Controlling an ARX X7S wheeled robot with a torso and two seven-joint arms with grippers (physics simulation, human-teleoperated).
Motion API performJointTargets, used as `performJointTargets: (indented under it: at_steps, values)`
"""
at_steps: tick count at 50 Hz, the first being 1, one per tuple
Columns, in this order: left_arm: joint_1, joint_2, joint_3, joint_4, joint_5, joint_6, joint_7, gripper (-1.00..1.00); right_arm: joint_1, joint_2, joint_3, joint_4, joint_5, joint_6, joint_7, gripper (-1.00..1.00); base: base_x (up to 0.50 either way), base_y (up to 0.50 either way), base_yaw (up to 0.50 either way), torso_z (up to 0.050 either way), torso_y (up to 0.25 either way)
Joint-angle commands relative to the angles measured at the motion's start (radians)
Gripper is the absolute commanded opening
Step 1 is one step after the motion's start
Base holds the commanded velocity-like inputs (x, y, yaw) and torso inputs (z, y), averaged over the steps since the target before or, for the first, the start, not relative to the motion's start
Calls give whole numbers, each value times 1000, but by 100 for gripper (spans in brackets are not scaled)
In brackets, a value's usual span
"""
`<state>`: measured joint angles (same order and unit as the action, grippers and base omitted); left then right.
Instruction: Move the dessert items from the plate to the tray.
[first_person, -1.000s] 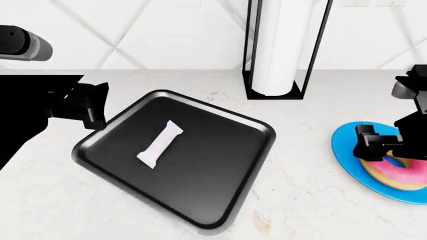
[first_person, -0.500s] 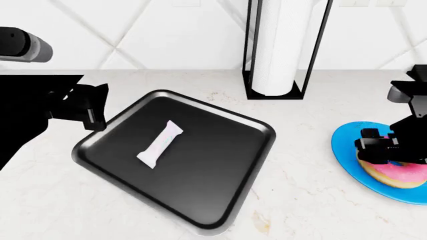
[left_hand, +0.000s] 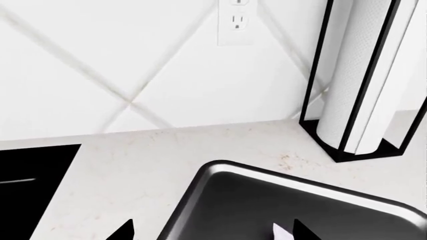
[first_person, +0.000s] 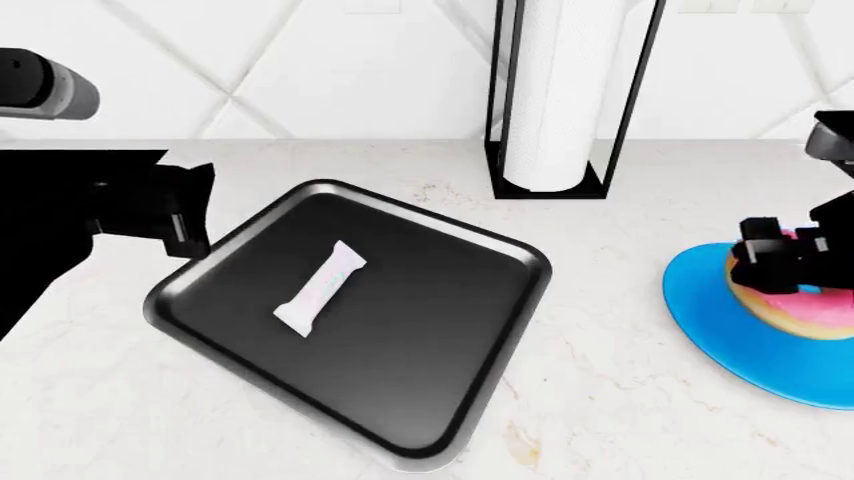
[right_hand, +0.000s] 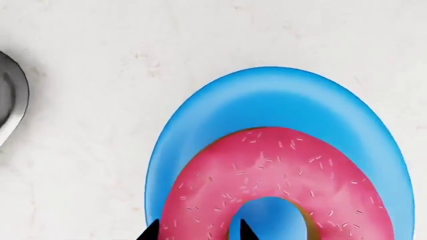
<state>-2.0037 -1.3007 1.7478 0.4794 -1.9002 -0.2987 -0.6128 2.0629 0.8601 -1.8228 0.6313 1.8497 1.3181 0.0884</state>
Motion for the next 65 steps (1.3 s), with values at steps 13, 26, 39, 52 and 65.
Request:
performJointTargets:
  at_steps: [13, 26, 39, 52, 65]
  values:
    - [-18, -1, -31, 2, -19, -24, -25, 100, 168, -236, 0, -26, -223, 3, -291, -100, 0, 0, 0, 0, 0]
    - [-10, 28, -40, -3, -34, -21, -32, 100, 123, -380, 17, -78, -273, -79, -378, -100, 0, 0, 0, 0, 0]
    - [17, 37, -41, -14, -18, -2, -16, 100, 73, -464, 33, -93, -302, -149, -438, -100, 0, 0, 0, 0, 0]
    - [13, 18, -51, -16, -16, -19, -8, 100, 22, -502, 70, -102, -285, -207, -446, -100, 0, 0, 0, 0, 0]
    - [31, 6, -54, -8, -13, -7, -14, 100, -11, -533, 99, -160, -257, -227, -435, -100, 0, 0, 0, 0, 0]
